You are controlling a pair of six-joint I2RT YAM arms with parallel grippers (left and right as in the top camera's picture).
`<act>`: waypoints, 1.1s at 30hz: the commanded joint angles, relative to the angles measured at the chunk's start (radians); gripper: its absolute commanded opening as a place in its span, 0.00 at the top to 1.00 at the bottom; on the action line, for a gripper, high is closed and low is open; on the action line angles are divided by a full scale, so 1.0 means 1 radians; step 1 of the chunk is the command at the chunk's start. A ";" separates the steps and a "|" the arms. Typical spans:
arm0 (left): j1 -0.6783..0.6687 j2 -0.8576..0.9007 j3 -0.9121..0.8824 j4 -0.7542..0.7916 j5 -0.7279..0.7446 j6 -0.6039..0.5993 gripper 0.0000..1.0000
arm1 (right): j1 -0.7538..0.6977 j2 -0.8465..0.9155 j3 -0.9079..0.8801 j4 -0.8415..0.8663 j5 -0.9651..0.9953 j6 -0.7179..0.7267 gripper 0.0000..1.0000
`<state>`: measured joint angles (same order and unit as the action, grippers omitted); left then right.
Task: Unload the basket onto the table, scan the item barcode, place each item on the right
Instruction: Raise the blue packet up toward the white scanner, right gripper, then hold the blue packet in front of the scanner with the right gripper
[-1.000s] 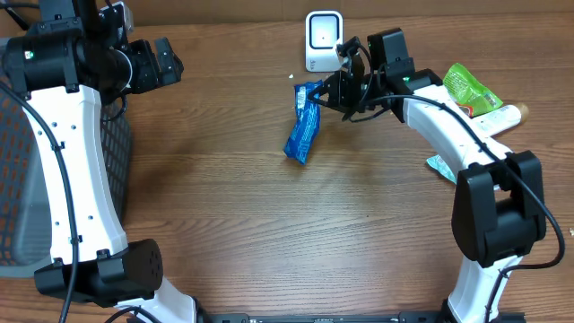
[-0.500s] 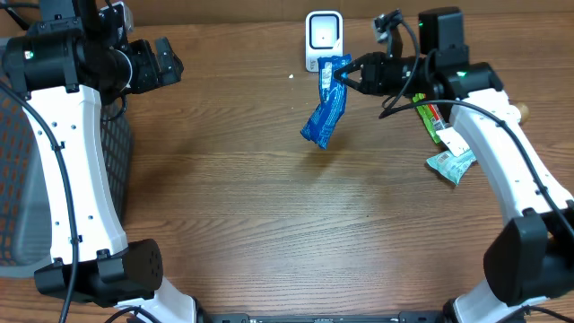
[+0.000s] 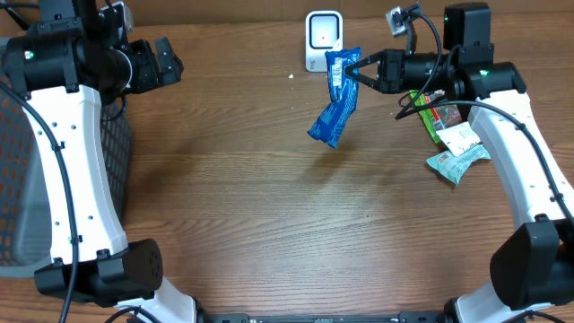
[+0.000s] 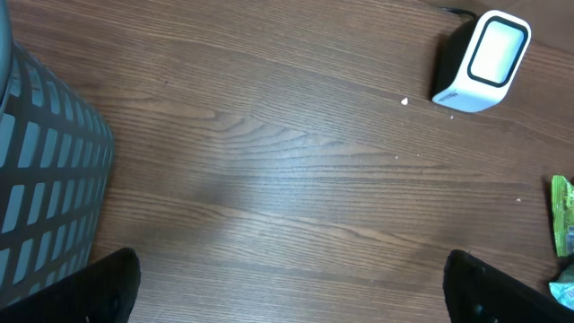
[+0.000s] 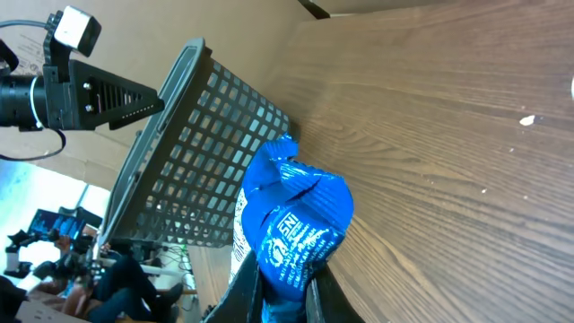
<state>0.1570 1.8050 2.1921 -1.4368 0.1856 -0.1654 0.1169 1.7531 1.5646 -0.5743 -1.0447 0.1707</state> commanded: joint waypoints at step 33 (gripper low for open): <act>-0.007 0.000 -0.001 0.000 -0.006 0.008 0.00 | 0.287 0.389 0.008 0.789 1.560 -1.040 0.96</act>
<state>0.1570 1.8050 2.1921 -1.4372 0.1829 -0.1654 0.4141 2.1208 1.5604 0.1284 0.4568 -0.6510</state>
